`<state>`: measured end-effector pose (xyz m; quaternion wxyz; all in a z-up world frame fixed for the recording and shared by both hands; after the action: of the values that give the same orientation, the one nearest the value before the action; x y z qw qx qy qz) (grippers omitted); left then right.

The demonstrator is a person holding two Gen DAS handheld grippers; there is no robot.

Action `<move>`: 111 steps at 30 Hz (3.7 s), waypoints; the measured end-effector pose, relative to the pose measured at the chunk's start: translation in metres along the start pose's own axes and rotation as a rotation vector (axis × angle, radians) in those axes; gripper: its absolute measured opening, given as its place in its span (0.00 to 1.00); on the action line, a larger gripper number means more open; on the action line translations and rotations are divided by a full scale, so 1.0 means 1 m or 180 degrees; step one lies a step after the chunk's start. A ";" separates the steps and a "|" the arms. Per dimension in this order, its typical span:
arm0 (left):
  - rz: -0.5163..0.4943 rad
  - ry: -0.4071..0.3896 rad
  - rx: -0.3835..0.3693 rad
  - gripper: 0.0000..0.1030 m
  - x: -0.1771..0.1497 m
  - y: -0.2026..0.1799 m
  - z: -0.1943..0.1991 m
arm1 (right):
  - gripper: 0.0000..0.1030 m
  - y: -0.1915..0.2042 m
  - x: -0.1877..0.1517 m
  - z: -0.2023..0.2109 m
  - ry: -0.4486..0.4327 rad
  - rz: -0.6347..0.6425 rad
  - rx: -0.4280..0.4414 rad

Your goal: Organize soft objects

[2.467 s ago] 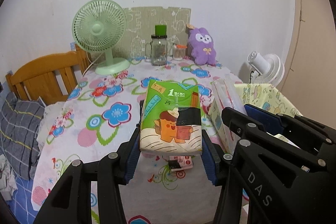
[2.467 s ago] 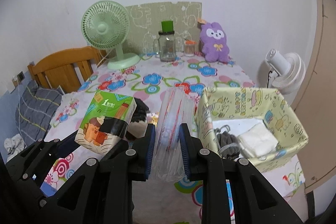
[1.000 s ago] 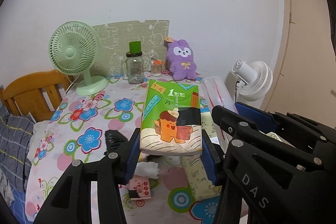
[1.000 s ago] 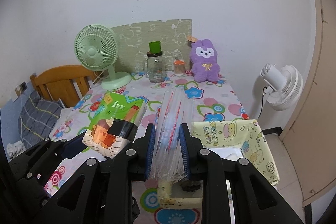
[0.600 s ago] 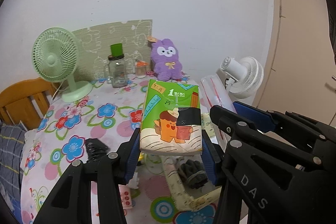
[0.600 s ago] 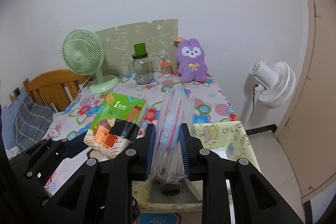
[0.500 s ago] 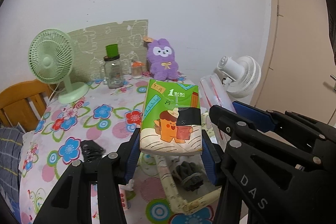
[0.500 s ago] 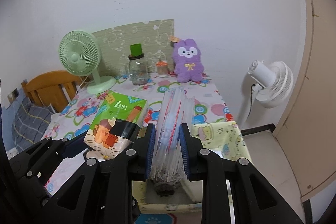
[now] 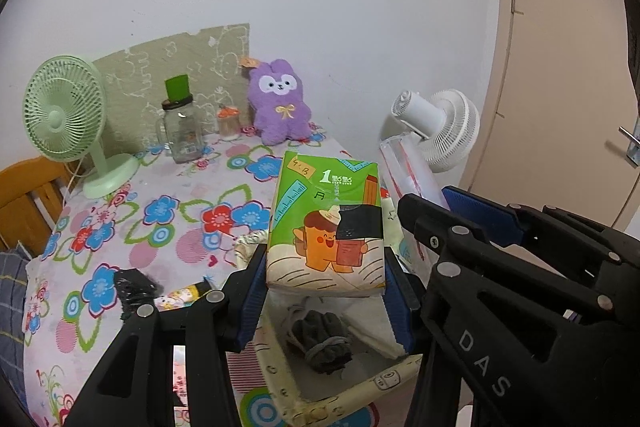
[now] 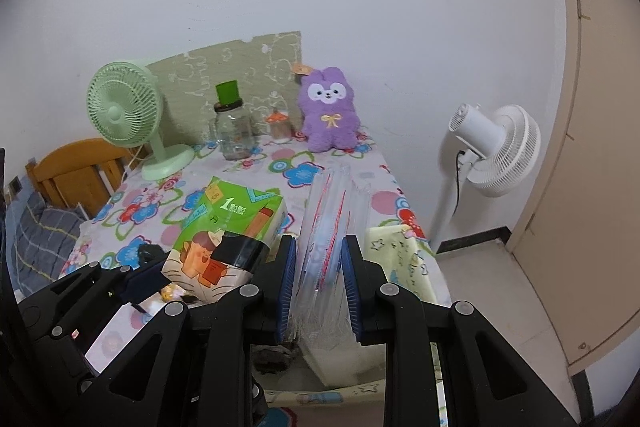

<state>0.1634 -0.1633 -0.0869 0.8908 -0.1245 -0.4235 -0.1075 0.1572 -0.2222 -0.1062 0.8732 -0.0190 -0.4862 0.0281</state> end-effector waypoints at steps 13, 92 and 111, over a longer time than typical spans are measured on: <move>-0.0071 0.0329 0.0093 0.55 -0.021 -0.009 -0.035 | 0.25 -0.020 -0.020 -0.027 0.0198 -0.0097 -0.0001; -0.0128 0.0026 0.0237 0.93 -0.016 0.051 0.049 | 0.81 0.060 -0.011 0.028 0.0142 -0.0011 -0.0083; 0.0070 0.0011 0.0410 0.93 -0.026 0.111 0.061 | 0.81 0.118 -0.010 0.020 0.0098 0.0138 0.0077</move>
<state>0.1358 -0.0375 -0.0845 0.8988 -0.0714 -0.4266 -0.0704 0.1313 -0.1048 -0.1108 0.8800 -0.0194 -0.4717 0.0525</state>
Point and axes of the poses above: each gripper's, at about its wrist camera, not at the fingertips, and z roughly against the way its jaws point, y to its left, x to its top, the point moved 8 cm from there along -z, roughly the way its jaws point, and after that the axes turned 7 degrees about z, right-handed, at the moved point
